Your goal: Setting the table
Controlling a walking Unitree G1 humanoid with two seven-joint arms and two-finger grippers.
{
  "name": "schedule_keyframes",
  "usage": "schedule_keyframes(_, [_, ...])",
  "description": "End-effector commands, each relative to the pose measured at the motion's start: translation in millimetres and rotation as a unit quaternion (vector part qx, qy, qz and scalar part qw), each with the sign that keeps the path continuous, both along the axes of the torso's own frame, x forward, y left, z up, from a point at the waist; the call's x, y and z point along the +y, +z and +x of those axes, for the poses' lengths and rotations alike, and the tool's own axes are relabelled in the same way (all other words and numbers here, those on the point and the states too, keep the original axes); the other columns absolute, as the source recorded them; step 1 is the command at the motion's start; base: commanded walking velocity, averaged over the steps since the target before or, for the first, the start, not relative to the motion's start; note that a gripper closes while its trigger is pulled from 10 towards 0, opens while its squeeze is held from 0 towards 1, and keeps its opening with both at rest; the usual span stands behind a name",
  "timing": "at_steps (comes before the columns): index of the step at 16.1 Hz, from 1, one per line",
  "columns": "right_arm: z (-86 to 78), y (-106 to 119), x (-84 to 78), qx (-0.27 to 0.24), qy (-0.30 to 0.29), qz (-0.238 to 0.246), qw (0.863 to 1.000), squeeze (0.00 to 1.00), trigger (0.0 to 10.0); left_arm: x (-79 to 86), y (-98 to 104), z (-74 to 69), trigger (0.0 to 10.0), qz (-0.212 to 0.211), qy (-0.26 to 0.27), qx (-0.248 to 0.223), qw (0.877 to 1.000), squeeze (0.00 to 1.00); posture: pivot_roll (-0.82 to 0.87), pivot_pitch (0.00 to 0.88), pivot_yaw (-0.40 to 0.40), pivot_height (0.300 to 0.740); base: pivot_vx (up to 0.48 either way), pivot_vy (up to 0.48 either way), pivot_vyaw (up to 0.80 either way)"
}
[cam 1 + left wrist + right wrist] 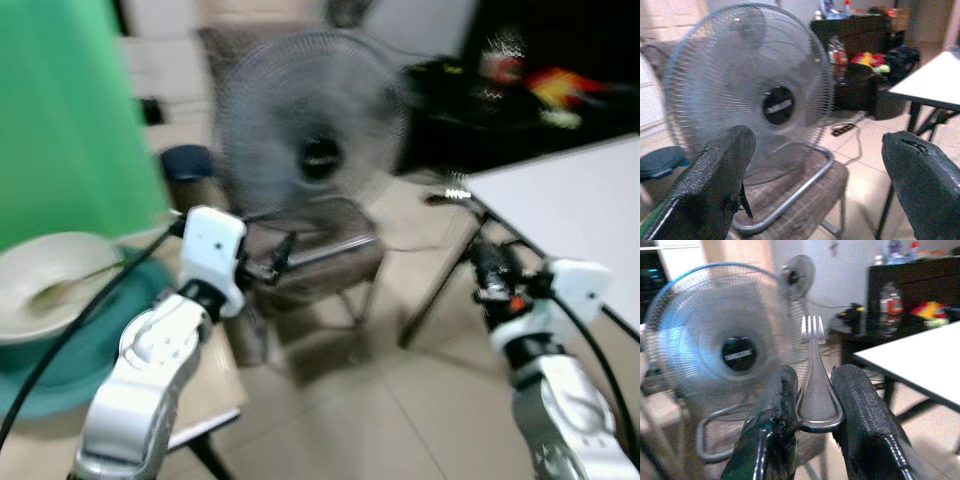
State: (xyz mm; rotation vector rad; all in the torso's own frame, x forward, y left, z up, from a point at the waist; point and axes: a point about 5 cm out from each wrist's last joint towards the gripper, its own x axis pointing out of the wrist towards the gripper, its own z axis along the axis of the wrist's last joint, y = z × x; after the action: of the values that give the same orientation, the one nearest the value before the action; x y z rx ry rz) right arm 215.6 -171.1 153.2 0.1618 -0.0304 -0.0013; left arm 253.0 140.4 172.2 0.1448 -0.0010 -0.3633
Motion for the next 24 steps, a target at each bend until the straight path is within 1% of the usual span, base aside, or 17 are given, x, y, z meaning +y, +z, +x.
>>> schedule_keyframes(1, [0.2,0,-8.9,0.007,-0.029,-0.009,1.0,0.0,10.0,-2.8,0,2.7,10.0,-0.001,-0.004,-0.001,1.0,0.0,0.05,0.0,-0.025,0.74,0.0,0.0,-0.8])
schedule_keyframes(4, [-0.2,-2,-12.6,0.016,-0.044,-0.016,0.999,0.0,10.0,-3.0,0,3.3,10.0,-0.009,0.001,0.0,1.0,0.0,0.05,0.0,-0.021,0.74,0.0,0.0,-0.8])
schedule_keyframes(5, [1.5,-3,-15.2,0.019,-0.056,-0.021,0.998,0.0,10.0,-0.1,0,4.3,10.0,-0.013,0.006,-0.002,1.0,0.0,0.05,0.0,-0.025,0.74,0.0,0.0,-0.8])
schedule_keyframes(7, [4.5,-2,-16.9,0.02,-0.063,-0.029,0.997,0.0,10.0,3.1,1,6.3,10.0,-0.022,0.012,-0.005,1.0,0.0,0.04,0.0,-0.026,0.74,0.0,0.0,-0.8])
schedule_keyframes(8, [6.8,-2,-17.3,0.022,-0.064,-0.034,0.997,0.0,10.0,3.9,1,8.0,10.0,-0.021,0.012,-0.006,1.0,0.0,0.04,0.0,-0.025,0.74,0.0,0.0,-0.8])
schedule_keyframes(12, [11.9,0,-15.0,0.021,-0.057,-0.041,0.997,0.0,10.0,5.5,0,9.8,10.0,-0.016,0.013,-0.006,1.0,0.0,0.04,0.0,-0.028,0.74,0.264,0.0,-0.8])
schedule_keyframes(22, [15.8,-2,-12.5,0.025,-0.052,-0.046,0.997,0.0,10.0,5.6,-1,11.6,10.0,-0.015,0.008,-0.006,1.0,0.0,0.05,0.0,-0.034,0.74,0.318,0.0,-0.8])
schedule_keyframes(24, [16.4,-2,-10.7,0.022,-0.044,-0.046,0.998,0.0,10.0,6.5,-1,12.2,10.0,-0.012,0.008,-0.006,1.0,0.0,0.05,0.0,-0.037,0.74,0.337,0.0,0.0])
